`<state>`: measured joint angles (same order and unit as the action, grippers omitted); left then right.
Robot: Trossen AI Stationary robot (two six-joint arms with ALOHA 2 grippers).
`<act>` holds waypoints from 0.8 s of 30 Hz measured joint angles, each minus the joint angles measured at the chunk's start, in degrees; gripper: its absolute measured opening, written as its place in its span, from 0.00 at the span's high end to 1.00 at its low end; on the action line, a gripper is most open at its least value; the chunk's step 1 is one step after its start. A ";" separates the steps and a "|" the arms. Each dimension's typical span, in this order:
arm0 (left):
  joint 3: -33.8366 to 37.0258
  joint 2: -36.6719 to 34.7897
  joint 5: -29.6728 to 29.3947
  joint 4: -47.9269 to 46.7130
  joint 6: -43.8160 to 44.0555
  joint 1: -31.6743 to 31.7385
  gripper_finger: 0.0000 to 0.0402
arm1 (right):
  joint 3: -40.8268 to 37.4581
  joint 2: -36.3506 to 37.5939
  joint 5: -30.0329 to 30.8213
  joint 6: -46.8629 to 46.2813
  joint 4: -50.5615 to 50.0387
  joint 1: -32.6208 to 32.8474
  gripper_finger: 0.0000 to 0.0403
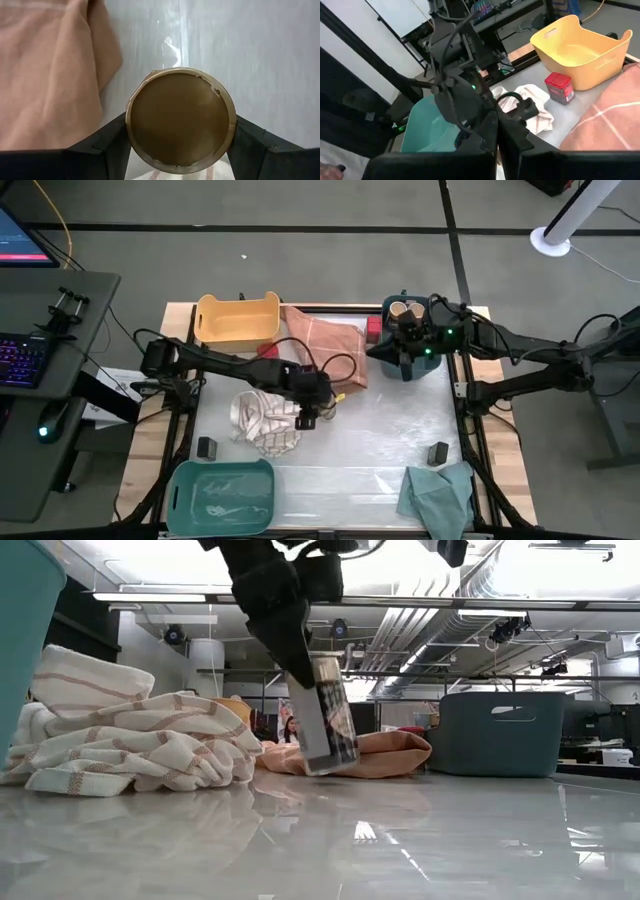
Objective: Sort spices by type
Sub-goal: Put the gold seasoning bottle into the blue bin
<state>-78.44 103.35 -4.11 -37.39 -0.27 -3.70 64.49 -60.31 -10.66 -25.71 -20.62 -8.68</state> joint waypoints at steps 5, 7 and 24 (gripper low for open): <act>-1.66 1.86 0.06 0.16 0.00 0.00 0.35 | 0.00 0.00 1.16 0.02 -0.07 2.23 1.00; -2.40 2.13 0.06 1.12 -0.02 0.00 0.25 | 0.00 0.00 1.16 0.00 -0.08 2.82 1.00; -4.42 -10.70 -0.73 -16.03 2.81 0.42 0.06 | 0.00 -1.32 0.77 -4.25 4.17 3.62 0.95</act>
<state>-82.86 92.65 -4.84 -53.42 2.53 -3.28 64.49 -61.63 -9.89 -29.96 -16.45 -5.06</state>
